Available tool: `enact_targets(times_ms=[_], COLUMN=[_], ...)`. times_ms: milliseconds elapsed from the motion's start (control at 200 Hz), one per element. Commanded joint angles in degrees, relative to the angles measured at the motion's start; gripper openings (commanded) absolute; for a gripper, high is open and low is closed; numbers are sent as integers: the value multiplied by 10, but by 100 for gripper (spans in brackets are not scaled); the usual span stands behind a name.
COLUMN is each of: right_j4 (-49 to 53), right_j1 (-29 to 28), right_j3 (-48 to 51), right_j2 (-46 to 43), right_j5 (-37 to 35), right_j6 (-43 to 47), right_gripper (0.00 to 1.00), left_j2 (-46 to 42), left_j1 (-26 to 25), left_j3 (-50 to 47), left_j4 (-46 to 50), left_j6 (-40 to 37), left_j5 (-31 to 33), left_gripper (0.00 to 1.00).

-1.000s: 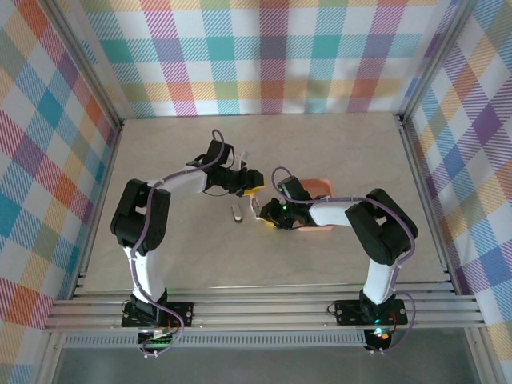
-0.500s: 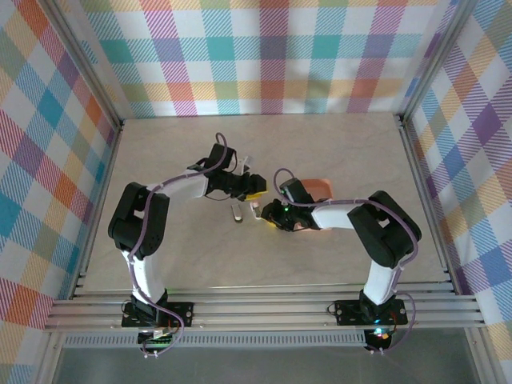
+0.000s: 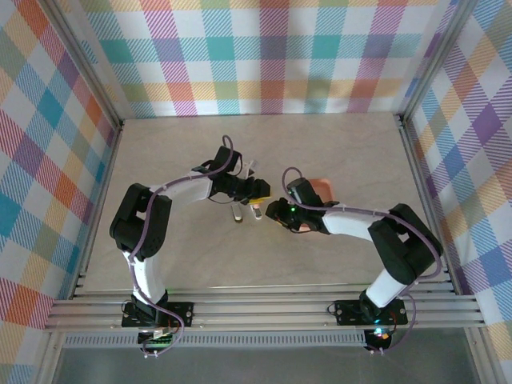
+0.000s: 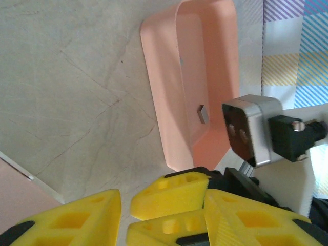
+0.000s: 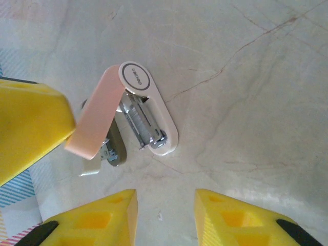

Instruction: Load the staples into the stapler

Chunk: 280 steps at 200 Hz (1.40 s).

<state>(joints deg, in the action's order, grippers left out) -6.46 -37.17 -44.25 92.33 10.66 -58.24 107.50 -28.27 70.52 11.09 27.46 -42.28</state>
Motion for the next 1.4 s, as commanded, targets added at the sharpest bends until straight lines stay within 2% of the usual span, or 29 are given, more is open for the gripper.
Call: enact_targets(times_ms=[0, 300, 840, 1230, 1395], right_j4=[28, 56, 54, 64, 67], right_j1=[2, 3, -5, -8, -8], right_j3=[12, 4, -6, -5, -5], right_j2=[-30, -58, -49, -57, -60], right_j5=[-18, -26, -20, -31, -32], right_j6=[15, 27, 22, 23, 24], right_gripper=[35, 37, 37, 37, 37], left_j2=[-17, -13, 2, 43, 30], left_j1=[-11, -20, -21, -24, -24], left_j3=[-9, -19, -76, -85, -76], left_j4=[23, 33, 21, 2, 2], left_j6=[-16, -23, -34, -31, -24], left_j5=[11, 33, 85, 86, 86], left_gripper=[46, 46, 46, 45, 46])
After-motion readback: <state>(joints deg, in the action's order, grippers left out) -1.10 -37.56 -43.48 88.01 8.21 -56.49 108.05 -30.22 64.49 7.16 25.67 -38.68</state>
